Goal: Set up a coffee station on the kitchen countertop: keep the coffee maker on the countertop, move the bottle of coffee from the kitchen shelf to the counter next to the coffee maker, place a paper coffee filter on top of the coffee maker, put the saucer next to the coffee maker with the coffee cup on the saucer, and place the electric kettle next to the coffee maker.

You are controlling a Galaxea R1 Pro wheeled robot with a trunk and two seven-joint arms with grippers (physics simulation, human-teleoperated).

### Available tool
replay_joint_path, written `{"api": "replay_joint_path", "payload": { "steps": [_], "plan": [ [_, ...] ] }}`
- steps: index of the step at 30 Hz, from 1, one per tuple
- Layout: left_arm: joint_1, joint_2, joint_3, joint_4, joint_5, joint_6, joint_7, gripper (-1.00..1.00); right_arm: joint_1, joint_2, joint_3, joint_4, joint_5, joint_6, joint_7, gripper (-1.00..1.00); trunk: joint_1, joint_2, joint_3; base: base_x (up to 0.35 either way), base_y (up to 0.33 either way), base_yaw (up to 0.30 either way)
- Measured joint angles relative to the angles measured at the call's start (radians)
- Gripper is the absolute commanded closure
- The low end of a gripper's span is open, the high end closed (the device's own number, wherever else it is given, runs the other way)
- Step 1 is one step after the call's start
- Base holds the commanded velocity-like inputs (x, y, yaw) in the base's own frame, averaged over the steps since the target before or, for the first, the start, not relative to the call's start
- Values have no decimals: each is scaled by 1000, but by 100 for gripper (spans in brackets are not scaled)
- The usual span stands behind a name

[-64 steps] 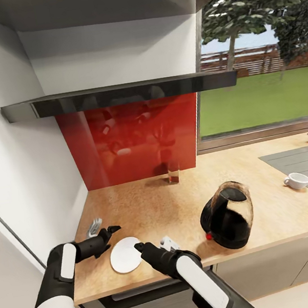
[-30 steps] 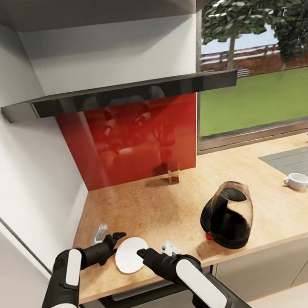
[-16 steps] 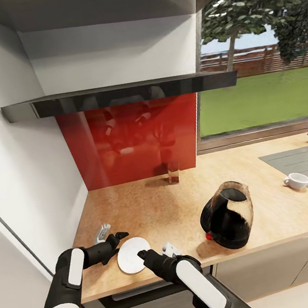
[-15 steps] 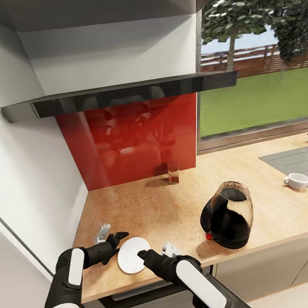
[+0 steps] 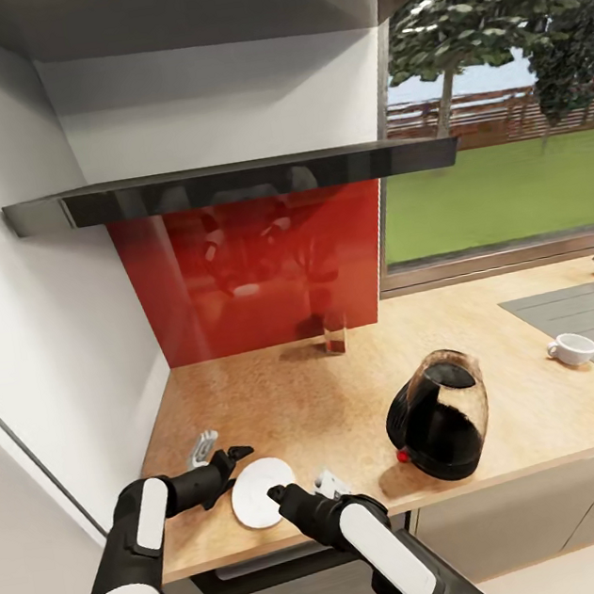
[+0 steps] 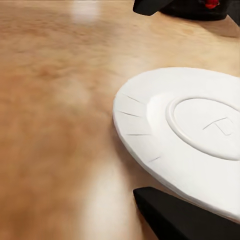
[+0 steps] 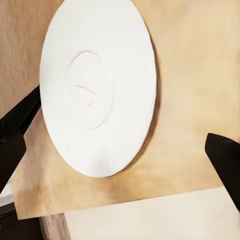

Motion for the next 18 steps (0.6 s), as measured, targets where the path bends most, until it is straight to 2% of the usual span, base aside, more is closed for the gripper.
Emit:
{"api": "replay_joint_path", "payload": {
  "steps": [12, 18],
  "plan": [
    [0, -25, -2, 0, 0, 1, 0, -100, -1, 0, 0, 7, 1, -1, 0, -100, 0, 0, 0, 0, 0, 0],
    [0, -39, -19, 0, 0, 2, 0, -100, 0, 0, 1, 18, -1, -2, -1, -100, 0, 0, 0, 0, 0, 0]
  ]
}}
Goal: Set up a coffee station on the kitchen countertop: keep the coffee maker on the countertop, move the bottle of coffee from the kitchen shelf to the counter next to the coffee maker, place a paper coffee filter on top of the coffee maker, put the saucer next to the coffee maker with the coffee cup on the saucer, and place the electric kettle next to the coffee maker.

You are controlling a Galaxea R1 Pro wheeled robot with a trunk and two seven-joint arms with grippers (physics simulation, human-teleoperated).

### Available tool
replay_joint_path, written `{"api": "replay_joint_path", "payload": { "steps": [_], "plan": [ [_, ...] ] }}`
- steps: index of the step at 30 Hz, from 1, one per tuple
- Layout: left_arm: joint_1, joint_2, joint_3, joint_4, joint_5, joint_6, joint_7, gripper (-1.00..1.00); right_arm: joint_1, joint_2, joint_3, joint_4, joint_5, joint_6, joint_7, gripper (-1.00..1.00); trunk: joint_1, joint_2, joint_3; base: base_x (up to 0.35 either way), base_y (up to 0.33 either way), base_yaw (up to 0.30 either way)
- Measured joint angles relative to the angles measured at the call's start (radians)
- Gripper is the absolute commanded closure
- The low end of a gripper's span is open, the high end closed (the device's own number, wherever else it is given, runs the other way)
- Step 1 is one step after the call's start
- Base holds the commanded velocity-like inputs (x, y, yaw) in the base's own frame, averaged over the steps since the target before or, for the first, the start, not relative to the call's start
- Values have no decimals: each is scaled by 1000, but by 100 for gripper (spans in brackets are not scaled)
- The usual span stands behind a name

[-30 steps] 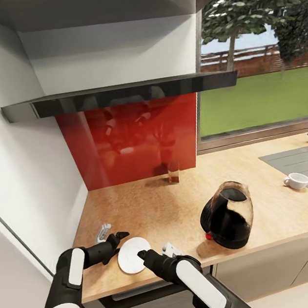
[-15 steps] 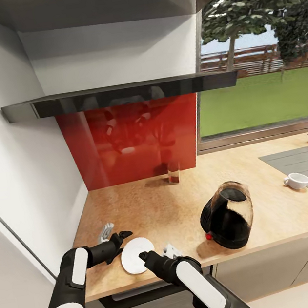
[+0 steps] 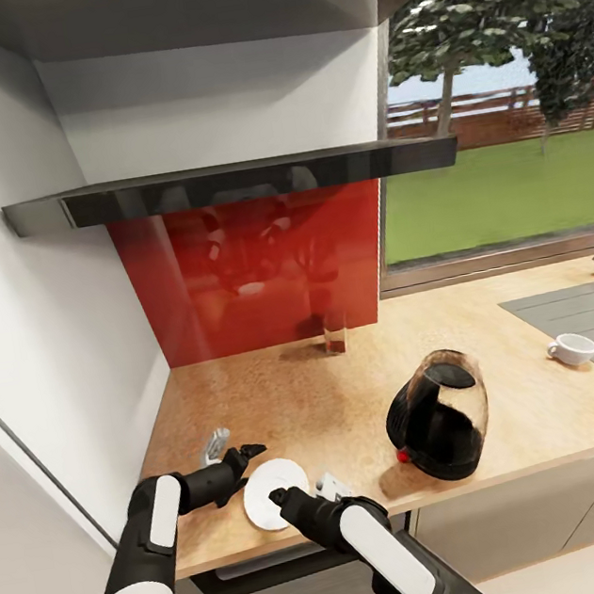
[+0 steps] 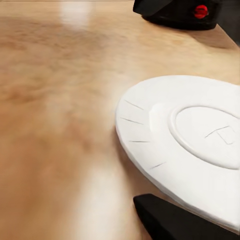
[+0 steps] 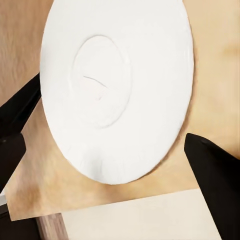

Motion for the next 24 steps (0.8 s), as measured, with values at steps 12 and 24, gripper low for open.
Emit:
{"api": "replay_joint_path", "payload": {
  "steps": [12, 24],
  "plan": [
    [0, -29, -6, 5, 1, 0, 0, -100, 0, 0, 0, 1, -2, 0, 0, -100, 0, 0, 0, 0, 0, 0],
    [0, -33, -16, 6, 1, 0, 0, -100, 0, 0, 0, 1, -5, 1, 0, -100, 0, 0, 0, 0, 0, 0]
  ]
}}
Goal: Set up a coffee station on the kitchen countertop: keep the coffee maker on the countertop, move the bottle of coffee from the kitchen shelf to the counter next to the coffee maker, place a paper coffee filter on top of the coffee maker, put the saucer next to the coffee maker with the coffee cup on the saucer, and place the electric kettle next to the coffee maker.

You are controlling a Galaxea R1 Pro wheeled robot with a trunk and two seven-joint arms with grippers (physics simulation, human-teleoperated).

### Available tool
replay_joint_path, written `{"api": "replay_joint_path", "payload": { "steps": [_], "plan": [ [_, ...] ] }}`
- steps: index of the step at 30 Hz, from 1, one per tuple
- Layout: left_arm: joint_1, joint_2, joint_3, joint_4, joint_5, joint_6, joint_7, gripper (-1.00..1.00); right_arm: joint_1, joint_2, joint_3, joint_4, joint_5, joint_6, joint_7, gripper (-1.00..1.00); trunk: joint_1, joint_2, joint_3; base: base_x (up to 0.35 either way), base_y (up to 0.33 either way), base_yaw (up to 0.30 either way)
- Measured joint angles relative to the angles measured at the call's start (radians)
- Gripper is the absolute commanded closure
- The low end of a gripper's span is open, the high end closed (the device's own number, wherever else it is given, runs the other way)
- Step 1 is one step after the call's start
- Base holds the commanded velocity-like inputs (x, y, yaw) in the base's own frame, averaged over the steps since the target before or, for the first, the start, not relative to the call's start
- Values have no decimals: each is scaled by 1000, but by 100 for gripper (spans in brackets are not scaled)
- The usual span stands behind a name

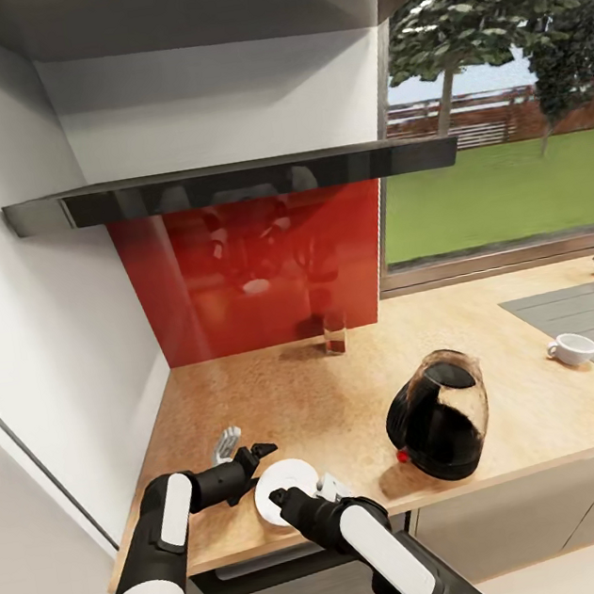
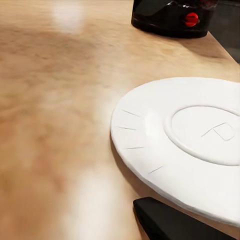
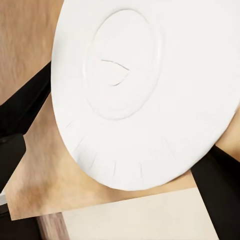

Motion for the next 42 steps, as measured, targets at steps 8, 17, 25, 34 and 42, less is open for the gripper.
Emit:
{"api": "replay_joint_path", "payload": {
  "steps": [8, 17, 25, 34, 42],
  "plan": [
    [0, 0, -1, 1, 0, 0, 0, -100, 0, 0, -1, 0, -1, 0, 0, -100, 0, 0, 0, 0, 0, 0],
    [1, -1, -1, 2, 3, 0, 0, -100, 0, 0, -1, -4, -5, -1, 0, -100, 0, 0, 0, 0, 0, 0],
    [10, 0, -1, 2, 5, 0, -1, -100, 1, 0, -1, -8, -6, -3, 1, -100, 0, 0, 0, 0, 0, 0],
    [12, 1, -1, 2, 6, 1, 0, -100, 1, 0, -2, -11, -7, -57, 1, -100, 0, 0, 0, 0, 0, 0],
    [12, 1, -1, 2, 4, 2, 0, -100, 0, 0, -3, -12, -2, -86, -1, 100, 0, 0, 0, 0, 0, 0]
  ]
}}
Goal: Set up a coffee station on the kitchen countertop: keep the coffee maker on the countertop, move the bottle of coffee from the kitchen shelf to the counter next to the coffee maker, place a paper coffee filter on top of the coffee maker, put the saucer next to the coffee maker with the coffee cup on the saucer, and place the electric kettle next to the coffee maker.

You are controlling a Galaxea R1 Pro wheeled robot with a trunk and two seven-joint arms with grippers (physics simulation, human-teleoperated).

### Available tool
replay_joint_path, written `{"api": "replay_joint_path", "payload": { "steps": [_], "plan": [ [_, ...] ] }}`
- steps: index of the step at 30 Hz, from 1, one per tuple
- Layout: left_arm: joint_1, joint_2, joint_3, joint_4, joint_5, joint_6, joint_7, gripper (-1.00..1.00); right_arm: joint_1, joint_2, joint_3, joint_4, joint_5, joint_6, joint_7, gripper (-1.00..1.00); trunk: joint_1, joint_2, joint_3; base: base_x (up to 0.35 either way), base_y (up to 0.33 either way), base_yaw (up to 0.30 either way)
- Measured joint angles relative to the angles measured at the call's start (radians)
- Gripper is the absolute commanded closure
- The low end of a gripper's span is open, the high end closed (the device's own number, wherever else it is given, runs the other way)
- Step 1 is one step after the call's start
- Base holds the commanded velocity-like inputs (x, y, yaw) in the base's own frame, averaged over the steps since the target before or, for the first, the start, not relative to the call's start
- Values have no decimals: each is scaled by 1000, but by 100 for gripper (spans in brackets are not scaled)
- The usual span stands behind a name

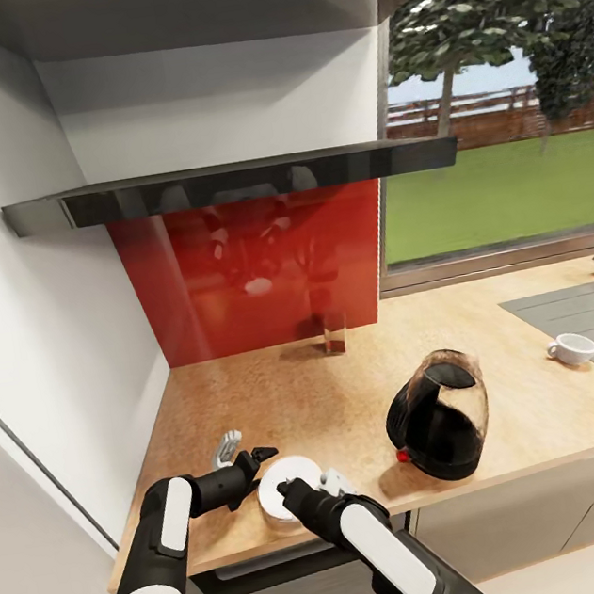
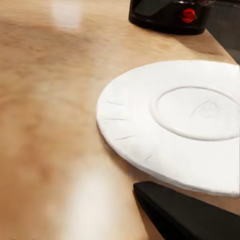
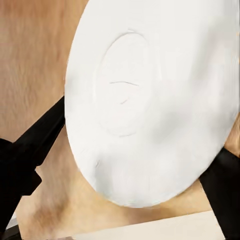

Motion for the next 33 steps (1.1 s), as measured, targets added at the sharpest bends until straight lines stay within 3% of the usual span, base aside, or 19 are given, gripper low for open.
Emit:
{"api": "replay_joint_path", "payload": {
  "steps": [25, 33],
  "plan": [
    [0, 1, 0, -1, -16, 0, 2, -100, -1, 0, 0, -24, 5, -1, 1, 100, 0, 0, 0, 0, 0, 0],
    [0, 11, 6, -5, 4, 2, -4, -100, 0, 0, 0, -43, 1, 0, -2, 100, 0, 0, 0, 0, 0, 0]
  ]
}}
